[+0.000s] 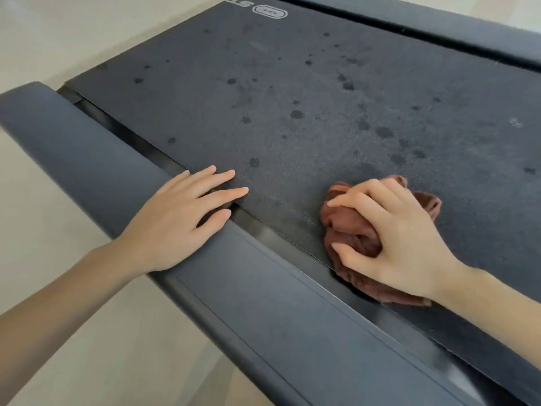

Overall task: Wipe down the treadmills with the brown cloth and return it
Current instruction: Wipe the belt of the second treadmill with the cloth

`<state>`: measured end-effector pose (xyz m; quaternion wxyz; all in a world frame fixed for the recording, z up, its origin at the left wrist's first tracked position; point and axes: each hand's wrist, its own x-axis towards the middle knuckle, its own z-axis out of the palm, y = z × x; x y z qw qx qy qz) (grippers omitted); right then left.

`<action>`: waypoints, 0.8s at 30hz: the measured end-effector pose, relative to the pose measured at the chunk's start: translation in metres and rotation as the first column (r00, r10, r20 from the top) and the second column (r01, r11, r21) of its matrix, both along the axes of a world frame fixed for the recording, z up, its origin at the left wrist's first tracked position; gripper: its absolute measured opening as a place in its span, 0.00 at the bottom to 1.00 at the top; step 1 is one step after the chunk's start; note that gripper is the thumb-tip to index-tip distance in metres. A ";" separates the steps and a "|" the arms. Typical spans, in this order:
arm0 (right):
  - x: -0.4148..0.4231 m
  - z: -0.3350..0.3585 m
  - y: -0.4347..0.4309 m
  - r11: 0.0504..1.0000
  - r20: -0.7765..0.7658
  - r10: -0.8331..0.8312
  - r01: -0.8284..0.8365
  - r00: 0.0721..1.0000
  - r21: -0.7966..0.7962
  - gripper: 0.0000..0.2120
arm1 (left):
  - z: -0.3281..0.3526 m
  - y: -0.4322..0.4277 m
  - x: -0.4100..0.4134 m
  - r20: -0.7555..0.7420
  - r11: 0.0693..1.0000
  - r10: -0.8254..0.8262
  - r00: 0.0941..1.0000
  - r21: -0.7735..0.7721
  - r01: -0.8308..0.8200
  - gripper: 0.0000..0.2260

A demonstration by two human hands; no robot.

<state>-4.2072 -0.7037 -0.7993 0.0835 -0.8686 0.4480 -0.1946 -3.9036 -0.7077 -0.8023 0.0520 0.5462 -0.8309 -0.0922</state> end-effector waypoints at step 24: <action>0.111 0.003 -0.042 0.897 -0.075 -0.441 0.441 0.894 -0.014 0.22 | -0.001 -0.056 0.079 -0.061 0.987 -0.156 0.986 0.032 0.158 0.23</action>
